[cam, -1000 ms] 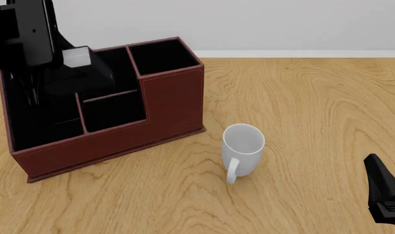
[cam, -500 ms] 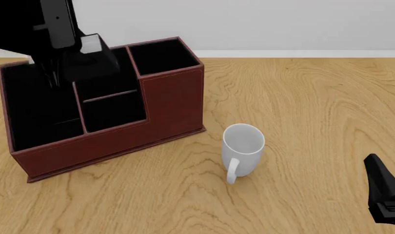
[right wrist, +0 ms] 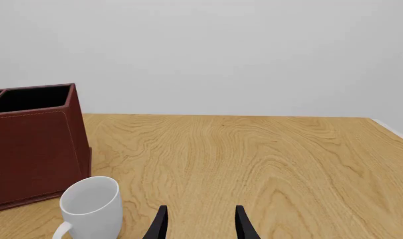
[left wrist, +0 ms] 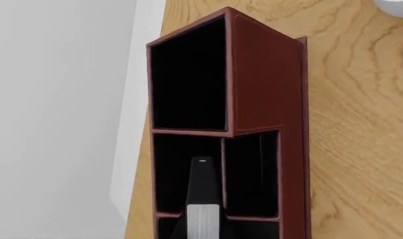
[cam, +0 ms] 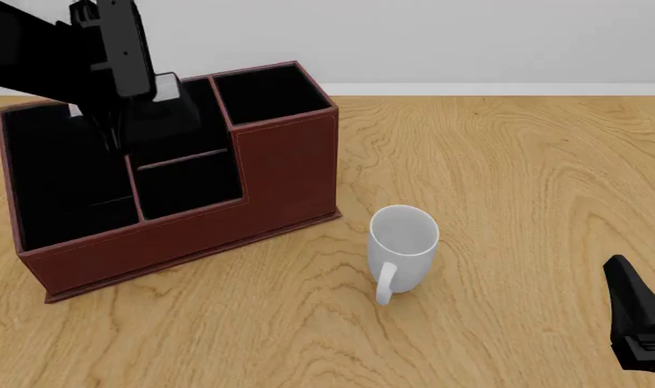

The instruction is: Pick up the book and place it in the front compartment of the caddy.

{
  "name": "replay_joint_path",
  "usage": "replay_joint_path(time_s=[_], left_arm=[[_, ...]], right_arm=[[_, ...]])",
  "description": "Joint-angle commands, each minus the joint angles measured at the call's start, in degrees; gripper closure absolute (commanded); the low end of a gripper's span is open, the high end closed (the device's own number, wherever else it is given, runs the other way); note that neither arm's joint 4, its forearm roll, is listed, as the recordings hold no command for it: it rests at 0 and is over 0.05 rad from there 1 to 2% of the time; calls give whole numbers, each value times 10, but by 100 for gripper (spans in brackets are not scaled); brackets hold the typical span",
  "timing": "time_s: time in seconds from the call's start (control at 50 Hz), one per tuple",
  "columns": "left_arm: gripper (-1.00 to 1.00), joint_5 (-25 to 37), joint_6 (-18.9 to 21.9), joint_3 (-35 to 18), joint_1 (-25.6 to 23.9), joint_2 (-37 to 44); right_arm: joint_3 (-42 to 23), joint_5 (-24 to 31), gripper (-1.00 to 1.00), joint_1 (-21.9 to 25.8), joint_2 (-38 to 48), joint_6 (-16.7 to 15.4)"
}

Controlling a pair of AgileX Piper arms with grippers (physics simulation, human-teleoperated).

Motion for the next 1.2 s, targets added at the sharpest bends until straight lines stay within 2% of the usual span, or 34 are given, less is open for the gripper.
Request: replay_joint_path(time_s=[0.02, 0.96, 1.2], left_arm=[[100, -32, 16, -9, 9, 21], [100, -78, 8, -3, 23, 93], [100, -97, 16, 7, 25, 112]], right_arm=[[0, 0, -100, 0, 0, 0], [0, 0, -100, 0, 0, 0], [0, 0, -100, 0, 0, 0]])
